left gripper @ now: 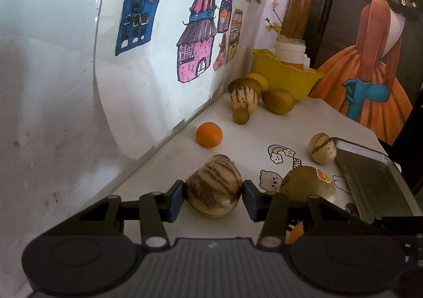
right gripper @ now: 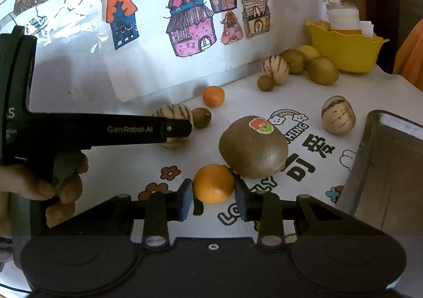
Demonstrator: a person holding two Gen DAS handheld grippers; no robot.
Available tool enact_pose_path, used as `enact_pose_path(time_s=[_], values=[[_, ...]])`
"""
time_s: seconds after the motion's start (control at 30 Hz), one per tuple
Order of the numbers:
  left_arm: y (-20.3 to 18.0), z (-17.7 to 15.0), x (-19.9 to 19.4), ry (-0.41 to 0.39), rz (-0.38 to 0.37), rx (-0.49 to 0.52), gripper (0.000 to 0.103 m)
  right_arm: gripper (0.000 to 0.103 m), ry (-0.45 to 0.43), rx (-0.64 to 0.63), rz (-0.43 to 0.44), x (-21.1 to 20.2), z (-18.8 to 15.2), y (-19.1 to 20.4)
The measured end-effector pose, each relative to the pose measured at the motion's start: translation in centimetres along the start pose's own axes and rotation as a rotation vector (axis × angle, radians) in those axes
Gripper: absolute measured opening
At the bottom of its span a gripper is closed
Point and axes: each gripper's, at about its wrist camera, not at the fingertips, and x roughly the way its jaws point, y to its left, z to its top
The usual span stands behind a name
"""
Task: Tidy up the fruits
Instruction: 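Close left gripper on striped pepino while right gripper closes on orange, then carry pepino in left tool and orange in right tool over the metal tray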
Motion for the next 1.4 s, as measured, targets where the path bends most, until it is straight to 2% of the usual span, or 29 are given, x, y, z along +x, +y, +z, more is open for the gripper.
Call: enact_pose_path(time_s=[0.27, 0.47, 0.6, 0.73, 0.9, 1.07, 1.2, 1.4], values=[[-1.2, -1.1, -1.9, 0.001, -0.016, 0.002, 0.051, 0.036, -0.021, 0.038, 0.027, -2.9, -1.4, -1.3], [-2.8, -1.3, -3.9, -0.014, -0.039, 0.003, 0.051, 0.036, -0.069, 0.058, 0.025, -5.8, -2.3, -2.1], [-4.8, -0.5, -4.7, -0.038, -0.063, 0.033, 0.051, 0.036, -0.11, 0.081, -0.005, -8.4, -2.3, -3.7], [-7.6, 0.6, -4.6, -0.057, -0.109, 0.052, 0.051, 0.036, -0.151, 0.083, -0.073, -11.3, -2.0, -6.0], [-11.7, 1.7, -2.8, -0.032, -0.179, 0.087, 0.051, 0.036, -0.195, 0.072, -0.186, -13.6, -1.9, -10.1], [-16.0, 1.9, 0.0, 0.012, -0.237, 0.152, 0.051, 0.036, -0.213, 0.057, -0.267, -14.1, -1.9, -14.5], [-18.8, 2.0, 2.7, 0.05, -0.27, 0.18, 0.051, 0.036, -0.22, 0.036, -0.319, -13.5, -1.6, -17.7], [-21.6, 2.8, 7.1, 0.099, -0.303, 0.199, 0.051, 0.036, -0.168, 0.018, -0.365, -10.8, -0.7, -22.3]])
